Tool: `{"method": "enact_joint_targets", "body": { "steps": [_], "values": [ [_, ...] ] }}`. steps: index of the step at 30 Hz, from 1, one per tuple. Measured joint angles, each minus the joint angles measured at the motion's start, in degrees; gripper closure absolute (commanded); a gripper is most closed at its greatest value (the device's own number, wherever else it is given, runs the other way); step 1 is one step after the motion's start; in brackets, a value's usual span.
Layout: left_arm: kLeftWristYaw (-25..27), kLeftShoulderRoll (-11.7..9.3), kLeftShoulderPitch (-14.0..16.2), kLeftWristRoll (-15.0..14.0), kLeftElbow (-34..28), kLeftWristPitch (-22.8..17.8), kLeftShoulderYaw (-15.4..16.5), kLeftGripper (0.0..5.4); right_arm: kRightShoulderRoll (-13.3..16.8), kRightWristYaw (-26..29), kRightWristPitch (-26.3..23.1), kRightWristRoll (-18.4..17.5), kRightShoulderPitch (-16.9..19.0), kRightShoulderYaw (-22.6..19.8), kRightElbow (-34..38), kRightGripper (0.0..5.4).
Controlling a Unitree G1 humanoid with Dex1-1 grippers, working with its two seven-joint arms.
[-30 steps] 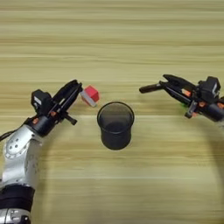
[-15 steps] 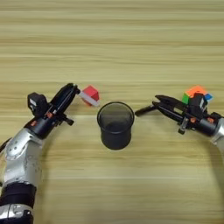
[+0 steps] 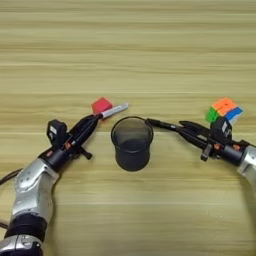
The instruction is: Move the objects on the table
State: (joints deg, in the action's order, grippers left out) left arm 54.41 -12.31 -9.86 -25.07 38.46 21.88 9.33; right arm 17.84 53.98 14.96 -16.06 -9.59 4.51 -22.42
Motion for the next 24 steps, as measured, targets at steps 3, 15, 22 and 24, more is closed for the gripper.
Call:
{"method": "enact_joint_targets", "body": {
  "steps": [3, 15, 22, 24],
  "values": [
    [-0.01, -0.04, -0.12, 1.27, 2.12, 1.32, -0.16, 4.79, 0.02, -1.06, 0.55, 2.11, -0.36, 0.23, -3.46, 4.63],
    [1.01, -1.20, -2.06, 5.56, 8.50, 5.66, -2.47, 4.79, -0.30, -2.14, 2.22, 4.97, -2.62, 0.54, -10.66, 4.68],
    [1.04, -1.57, -2.73, 6.73, 10.08, 7.26, -3.03, 4.79, -0.42, -2.12, 2.99, 4.96, -3.03, 0.51, -11.58, 4.68],
    [1.02, -1.64, -3.02, 6.78, 10.59, 7.54, -3.12, 4.79, -0.43, -2.12, 3.00, 4.95, -3.06, 0.51, -11.64, 4.68]
  ]
}}
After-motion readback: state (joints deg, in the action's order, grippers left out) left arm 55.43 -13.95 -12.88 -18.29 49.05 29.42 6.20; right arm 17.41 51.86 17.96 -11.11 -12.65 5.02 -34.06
